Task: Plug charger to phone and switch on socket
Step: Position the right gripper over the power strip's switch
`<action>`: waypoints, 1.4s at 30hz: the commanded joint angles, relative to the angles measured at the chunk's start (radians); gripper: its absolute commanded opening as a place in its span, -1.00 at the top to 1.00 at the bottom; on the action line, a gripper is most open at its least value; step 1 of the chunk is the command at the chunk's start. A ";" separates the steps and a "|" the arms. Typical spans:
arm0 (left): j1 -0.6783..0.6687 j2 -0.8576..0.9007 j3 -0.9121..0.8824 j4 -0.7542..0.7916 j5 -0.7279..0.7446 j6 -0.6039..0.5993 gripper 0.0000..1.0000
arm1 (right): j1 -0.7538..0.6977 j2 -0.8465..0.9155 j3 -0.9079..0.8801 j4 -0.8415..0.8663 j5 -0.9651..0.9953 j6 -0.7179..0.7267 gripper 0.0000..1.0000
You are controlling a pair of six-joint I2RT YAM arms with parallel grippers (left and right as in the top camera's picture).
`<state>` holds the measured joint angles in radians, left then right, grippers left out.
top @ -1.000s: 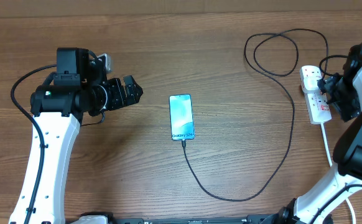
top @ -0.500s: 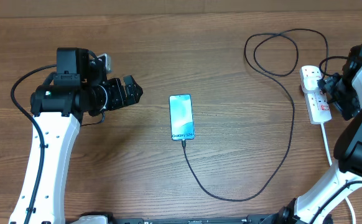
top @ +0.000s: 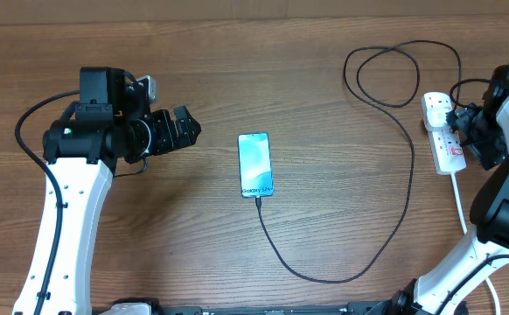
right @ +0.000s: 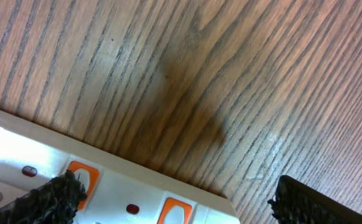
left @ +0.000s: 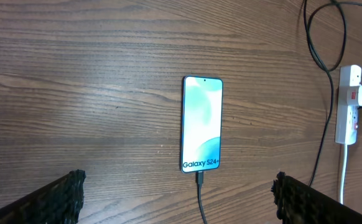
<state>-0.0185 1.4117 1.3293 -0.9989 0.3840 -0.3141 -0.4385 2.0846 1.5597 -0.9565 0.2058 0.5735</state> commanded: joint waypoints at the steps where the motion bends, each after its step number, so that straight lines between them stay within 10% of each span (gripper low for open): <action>1: -0.003 -0.019 0.014 0.002 -0.008 0.004 -1.00 | 0.018 0.006 0.011 -0.005 -0.084 -0.032 -1.00; 42: -0.003 -0.019 0.014 0.002 -0.008 0.004 -1.00 | -0.048 0.006 0.020 0.007 -0.145 -0.023 -1.00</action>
<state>-0.0185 1.4117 1.3293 -0.9989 0.3836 -0.3141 -0.4629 2.0846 1.5684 -0.9833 0.1272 0.5541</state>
